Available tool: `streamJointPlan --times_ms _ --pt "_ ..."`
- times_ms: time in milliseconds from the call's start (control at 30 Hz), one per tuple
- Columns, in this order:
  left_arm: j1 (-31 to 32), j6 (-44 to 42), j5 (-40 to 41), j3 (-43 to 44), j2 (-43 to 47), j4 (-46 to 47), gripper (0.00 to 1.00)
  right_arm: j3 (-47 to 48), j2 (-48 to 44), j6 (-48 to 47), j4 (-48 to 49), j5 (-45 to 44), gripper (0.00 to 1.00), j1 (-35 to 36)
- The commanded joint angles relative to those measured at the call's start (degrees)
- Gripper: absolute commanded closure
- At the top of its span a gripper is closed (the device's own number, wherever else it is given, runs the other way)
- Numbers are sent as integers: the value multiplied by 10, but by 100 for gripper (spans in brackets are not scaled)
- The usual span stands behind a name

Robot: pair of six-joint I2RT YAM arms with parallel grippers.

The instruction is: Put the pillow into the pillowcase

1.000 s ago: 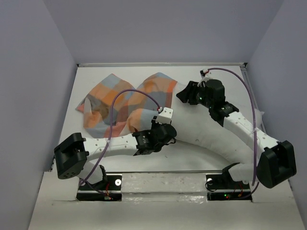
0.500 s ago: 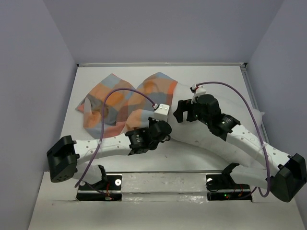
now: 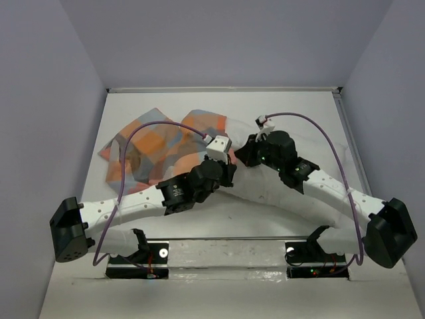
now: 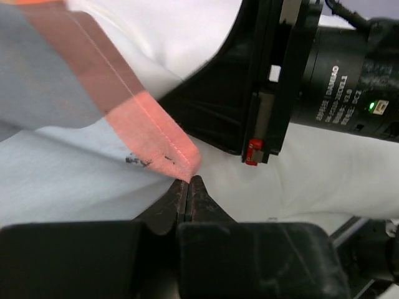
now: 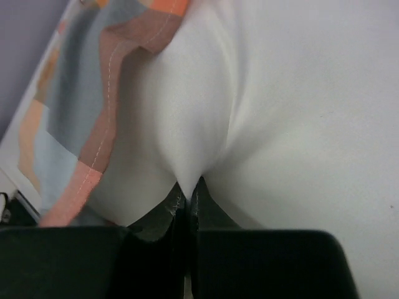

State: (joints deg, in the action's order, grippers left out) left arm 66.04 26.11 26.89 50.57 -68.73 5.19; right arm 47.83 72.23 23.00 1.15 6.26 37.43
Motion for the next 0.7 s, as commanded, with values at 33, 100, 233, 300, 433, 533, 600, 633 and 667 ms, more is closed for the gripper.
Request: streamJointPlan --times_ms 33,100,233,300,433,533,600,633,667 --pt "5 36 -83 2 10 112 100 10 -82 99 189 10 100 9" --pt "5 51 -76 -28 37 115 100 6 -128 109 209 -61 100 9" --pt "5 78 -63 -84 87 112 100 -12 -196 100 212 -147 100 9" --pt "5 91 -68 -105 104 112 100 -19 -213 90 194 -192 100 9" --pt "5 84 -82 -95 84 121 100 -39 -211 96 187 -187 100 9" --pt "5 66 -107 -46 30 131 100 -61 -144 119 210 -206 100 42" --pt "10 66 -147 -32 -2 157 100 -59 -75 127 218 -208 100 50" --pt "15 67 -155 -29 -9 164 100 -50 -54 136 220 -199 100 50" --pt "21 75 -154 -32 -11 169 100 -45 -34 137 224 -201 100 50"
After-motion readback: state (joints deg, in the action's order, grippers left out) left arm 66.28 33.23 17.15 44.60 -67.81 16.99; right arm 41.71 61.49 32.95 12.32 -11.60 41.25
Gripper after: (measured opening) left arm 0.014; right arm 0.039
